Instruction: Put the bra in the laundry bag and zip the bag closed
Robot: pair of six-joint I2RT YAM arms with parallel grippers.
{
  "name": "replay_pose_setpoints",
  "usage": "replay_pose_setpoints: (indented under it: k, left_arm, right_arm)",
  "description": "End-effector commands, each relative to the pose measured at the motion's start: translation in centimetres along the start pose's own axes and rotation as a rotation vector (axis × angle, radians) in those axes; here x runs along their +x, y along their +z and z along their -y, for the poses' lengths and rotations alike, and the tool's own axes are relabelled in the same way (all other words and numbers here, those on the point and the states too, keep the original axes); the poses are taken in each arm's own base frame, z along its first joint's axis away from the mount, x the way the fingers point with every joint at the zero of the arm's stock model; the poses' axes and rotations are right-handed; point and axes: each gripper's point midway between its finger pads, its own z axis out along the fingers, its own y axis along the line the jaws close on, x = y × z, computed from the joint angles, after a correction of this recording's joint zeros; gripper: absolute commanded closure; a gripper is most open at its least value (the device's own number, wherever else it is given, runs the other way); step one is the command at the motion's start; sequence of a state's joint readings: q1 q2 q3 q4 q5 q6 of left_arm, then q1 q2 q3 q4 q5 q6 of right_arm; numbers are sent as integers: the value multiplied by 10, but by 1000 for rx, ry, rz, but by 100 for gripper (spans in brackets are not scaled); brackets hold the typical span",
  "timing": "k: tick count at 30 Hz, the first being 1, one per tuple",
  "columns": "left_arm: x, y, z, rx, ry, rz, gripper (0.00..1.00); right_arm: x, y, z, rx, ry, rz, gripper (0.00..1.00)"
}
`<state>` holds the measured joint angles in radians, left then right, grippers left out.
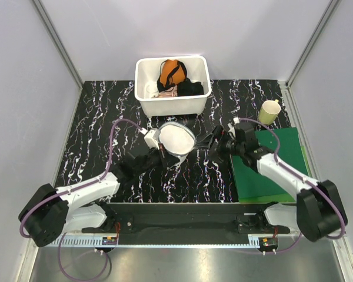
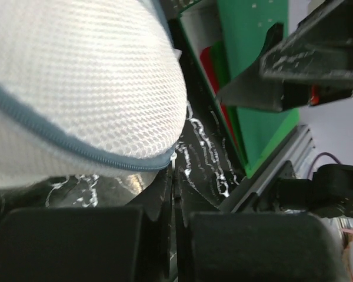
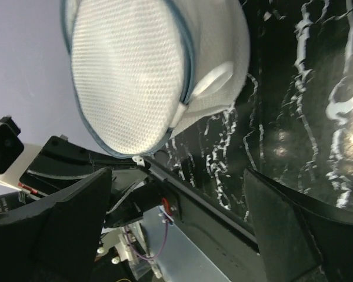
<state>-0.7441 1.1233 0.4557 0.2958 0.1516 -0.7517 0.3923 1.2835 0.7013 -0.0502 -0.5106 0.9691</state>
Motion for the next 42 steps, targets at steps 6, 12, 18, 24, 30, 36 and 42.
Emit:
replay_pose_setpoints:
  k: [6, 12, 18, 24, 30, 36, 42]
  left_arm:
    - [-21, 3, 56, 204, -24, 69, 100]
    - [-13, 3, 51, 193, -54, 59, 100]
    - [-14, -1, 31, 90, -64, 69, 100]
    - [-25, -29, -41, -128, -104, 92, 100]
    - [-44, -39, -51, -98, -45, 64, 100]
    - [-32, -18, -9, 97, -80, 8, 100]
    - [-23, -4, 21, 170, -123, 16, 100]
  right_arm:
    - [22, 18, -40, -199, 127, 56, 3]
    - [9, 42, -41, -243, 193, 101, 36]
    - [-1, 49, -24, -203, 208, 120, 92]
    - [-9, 43, -7, -194, 68, 1, 100]
    - [0, 50, -1, -176, -144, -267, 100]
    - [-30, 66, -9, -61, -203, -265, 67]
    - [-39, 41, 11, 125, -148, -79, 17]
